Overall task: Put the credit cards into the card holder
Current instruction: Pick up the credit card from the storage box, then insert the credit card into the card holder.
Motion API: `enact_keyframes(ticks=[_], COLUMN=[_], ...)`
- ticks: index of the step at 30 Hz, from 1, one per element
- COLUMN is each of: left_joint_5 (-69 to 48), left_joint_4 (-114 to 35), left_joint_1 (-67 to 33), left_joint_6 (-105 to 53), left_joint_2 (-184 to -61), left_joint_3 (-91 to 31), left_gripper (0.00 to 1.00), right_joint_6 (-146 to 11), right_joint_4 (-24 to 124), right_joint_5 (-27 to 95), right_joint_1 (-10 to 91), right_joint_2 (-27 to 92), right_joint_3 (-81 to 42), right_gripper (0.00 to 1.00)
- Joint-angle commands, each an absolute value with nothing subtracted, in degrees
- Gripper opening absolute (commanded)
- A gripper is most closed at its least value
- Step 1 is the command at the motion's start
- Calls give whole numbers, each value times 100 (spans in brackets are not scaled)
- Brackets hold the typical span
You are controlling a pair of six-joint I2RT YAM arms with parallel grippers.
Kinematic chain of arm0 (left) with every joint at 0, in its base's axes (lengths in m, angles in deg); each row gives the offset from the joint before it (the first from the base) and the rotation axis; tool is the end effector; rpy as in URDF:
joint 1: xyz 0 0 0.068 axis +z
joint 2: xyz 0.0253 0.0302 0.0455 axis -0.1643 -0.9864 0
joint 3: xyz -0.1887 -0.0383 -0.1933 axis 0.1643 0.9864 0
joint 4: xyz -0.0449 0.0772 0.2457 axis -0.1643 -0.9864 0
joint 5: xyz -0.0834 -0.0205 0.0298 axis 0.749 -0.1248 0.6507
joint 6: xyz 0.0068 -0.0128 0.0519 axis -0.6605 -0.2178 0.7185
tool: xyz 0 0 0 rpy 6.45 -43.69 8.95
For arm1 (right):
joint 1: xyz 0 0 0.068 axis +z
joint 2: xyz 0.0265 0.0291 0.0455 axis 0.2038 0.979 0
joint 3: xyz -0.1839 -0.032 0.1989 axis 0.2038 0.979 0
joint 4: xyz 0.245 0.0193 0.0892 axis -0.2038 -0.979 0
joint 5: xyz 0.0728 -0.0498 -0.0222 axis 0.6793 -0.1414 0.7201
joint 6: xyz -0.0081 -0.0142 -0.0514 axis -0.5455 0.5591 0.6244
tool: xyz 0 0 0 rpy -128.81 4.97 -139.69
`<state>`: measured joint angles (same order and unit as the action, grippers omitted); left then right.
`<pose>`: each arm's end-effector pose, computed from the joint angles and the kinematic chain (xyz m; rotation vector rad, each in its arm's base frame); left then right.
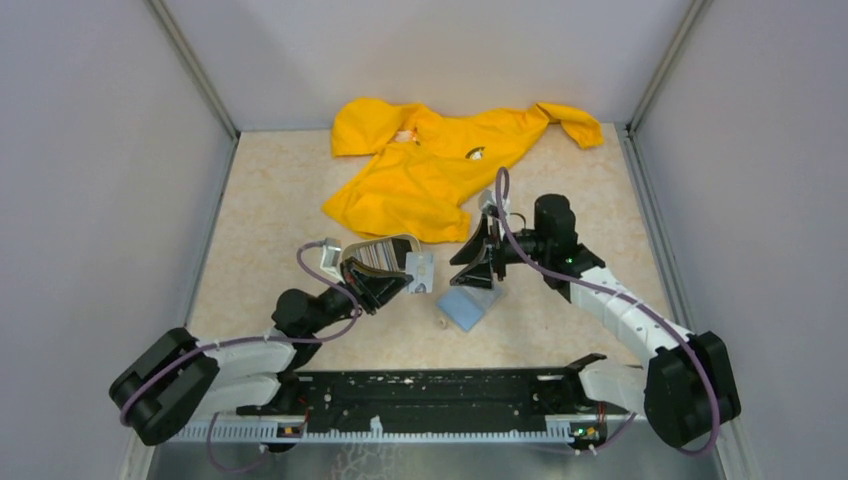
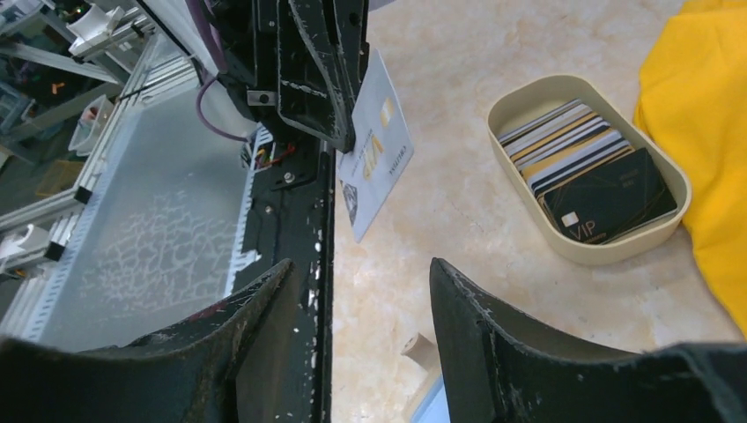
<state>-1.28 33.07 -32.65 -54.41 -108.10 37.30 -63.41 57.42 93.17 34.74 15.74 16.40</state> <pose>0.1271 -0.1293 0.2085 0.3140 1.3704 -1.4142 0.2057 0.1229 0.2739 -1.1213 1.5578 1.3994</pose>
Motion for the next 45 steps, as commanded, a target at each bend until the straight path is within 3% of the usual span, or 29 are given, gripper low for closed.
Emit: enact_keyframes(ticks=[1, 7, 19, 22, 25, 27, 34, 39, 45], left_joint_5=[-450, -412, -213, -179, -186, -199, -388, -634, -1090], left_joint_4=[4578, 5082, 5707, 5817, 5859, 5837, 5062, 3433, 194], left_joint_1=[-3458, -3677, -3798, -3801, -3800, -3800, -3800, -3800, -3806], left_joint_6=[-5492, -5634, -6027, -6100, -6139, -6166, -6157, -6043, -5986], left_joint_2=[-11549, -12309, -13105, -13217, -13289, -13312, -13230, -12900, -12490], left_joint_3=[3420, 3086, 2825, 2803, 2806, 2803, 2773, 2664, 2027], left_gripper=[0, 0, 0, 0, 0, 0, 31, 51, 61], right_joint_6=[-7851, -8977, -9317, -9336, -9320, -9231, -8218, -7134, -5740], right_joint_4=[7058, 8273, 8387, 8406, 8422, 8358, 7172, 6072, 4382], right_joint_5=[9190, 9124, 8693, 8691, 8699, 8732, 8730, 9263, 9033], right_joint_1=[3439, 3440, 3436, 3435, 3437, 3436, 3398, 3128, 2912], right_joint_2=[1498, 1568, 1656, 1675, 1684, 1684, 1658, 1836, 2105], right_joint_3=[1738, 2096, 2132, 2123, 2132, 2117, 1727, 1347, 823], right_gripper=[57, 55, 47, 35, 11, 3, 0, 0, 0])
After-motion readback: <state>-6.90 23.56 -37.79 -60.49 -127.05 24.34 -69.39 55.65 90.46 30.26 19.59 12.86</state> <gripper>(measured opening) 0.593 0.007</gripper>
